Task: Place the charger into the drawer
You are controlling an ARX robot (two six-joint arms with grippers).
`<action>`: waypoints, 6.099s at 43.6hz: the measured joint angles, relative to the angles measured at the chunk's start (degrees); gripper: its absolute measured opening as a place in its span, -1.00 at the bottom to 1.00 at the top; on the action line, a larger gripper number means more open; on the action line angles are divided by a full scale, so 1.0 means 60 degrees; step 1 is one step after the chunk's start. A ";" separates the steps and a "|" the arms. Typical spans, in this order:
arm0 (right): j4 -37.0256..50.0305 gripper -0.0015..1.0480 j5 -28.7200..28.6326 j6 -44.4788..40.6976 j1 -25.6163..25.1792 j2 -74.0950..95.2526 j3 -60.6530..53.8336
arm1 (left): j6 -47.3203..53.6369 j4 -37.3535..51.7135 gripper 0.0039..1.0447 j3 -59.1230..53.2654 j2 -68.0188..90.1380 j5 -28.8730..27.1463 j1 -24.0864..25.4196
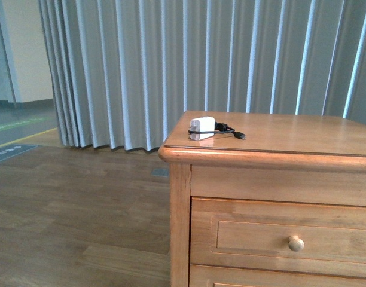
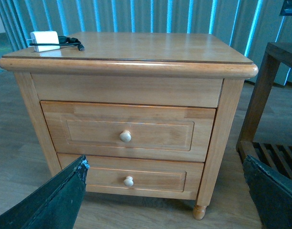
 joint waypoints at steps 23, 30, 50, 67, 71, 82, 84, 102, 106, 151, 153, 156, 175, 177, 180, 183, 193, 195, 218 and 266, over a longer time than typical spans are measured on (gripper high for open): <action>0.3355 0.84 0.1734 -0.2685 0.1559 0.4014 0.0259 | 0.0000 0.0000 0.89 0.0000 0.0000 0.0004 0.0000; 0.5814 0.84 0.1679 -0.2743 0.2102 0.7850 0.0867 | 0.0000 0.0000 0.89 0.0000 0.0000 0.0000 0.0000; 1.0083 0.84 0.1268 -0.3198 0.2597 1.6462 0.3734 | 0.0000 0.0000 0.89 0.0000 0.0000 0.0000 0.0000; 1.0655 0.84 0.1341 -0.3045 0.2371 2.0079 0.6612 | 0.0000 0.0000 0.89 0.0000 0.0000 0.0004 0.0000; 1.0714 0.84 0.1548 -0.2962 0.2153 2.0801 0.7348 | 0.0000 0.0000 0.89 0.0000 0.0000 0.0004 0.0000; 1.0706 0.84 0.1497 -0.2940 0.1687 2.1686 0.8196 | 0.0000 0.0000 0.89 0.0000 0.0000 0.0000 0.0000; 1.0703 0.84 0.1501 -0.2936 0.1643 2.1740 0.8236 | 0.0000 0.0000 0.89 0.0000 0.0000 0.0004 0.0000; 1.0877 0.84 0.1628 -0.2601 0.1730 2.1806 0.8287 | 0.0000 0.0000 0.89 0.0000 0.0000 0.0000 0.0000; 1.0830 0.84 0.1727 -0.2546 0.1778 2.1810 0.8349 | 0.0000 0.0000 0.89 0.0000 0.0000 0.0004 0.0000; 1.0553 -0.55 0.2284 -0.2018 0.1960 2.1941 0.8757 | 0.0000 0.0000 0.89 0.0000 0.0000 0.0000 0.0000; 1.0535 -0.55 0.2288 -0.2018 0.1960 2.1941 0.8757 | 0.0000 0.0000 0.89 0.0000 0.0000 0.0000 0.0000; 1.0510 -0.55 0.2284 -0.2018 0.1960 2.1941 0.8757 | 0.0000 0.0000 0.89 0.0000 0.0000 0.0004 0.0000; 0.9599 -0.56 0.1555 -0.1406 0.1781 2.1168 0.8076 | 0.0000 0.0000 0.89 0.0000 0.0000 0.0004 0.0000; 0.9577 -0.56 0.1508 -0.1330 0.1774 2.0990 0.7817 | 0.0000 0.0000 0.89 0.0000 0.0000 0.0000 0.0000; 0.9504 -0.56 0.1333 -0.1115 0.1741 2.0542 0.7165 | 0.0000 0.0000 0.89 0.0000 0.0000 0.0004 0.0000; 0.9519 -0.56 0.1144 -0.0998 0.1701 2.0232 0.6714 | 0.0000 0.0000 0.89 0.0000 0.0000 0.0000 0.0000; 0.9978 -0.57 0.0306 -0.0860 0.1446 1.9161 0.4881 | 0.0000 0.0000 0.89 0.0000 0.0000 0.0000 0.0000; 1.0003 -0.58 0.0142 -0.0834 0.1402 1.8917 0.4510 | 0.0000 0.0000 0.89 0.0000 0.0000 0.0000 0.0000; 1.0273 -0.59 -0.0721 -0.0958 0.1217 1.7201 0.2113 | 0.0000 0.0000 0.89 0.0000 0.0000 0.0004 0.0000; -0.0794 0.84 -0.2936 -0.0051 -0.3570 0.2419 0.1224 | 0.0000 0.0000 0.89 0.0000 0.0000 0.0004 0.0000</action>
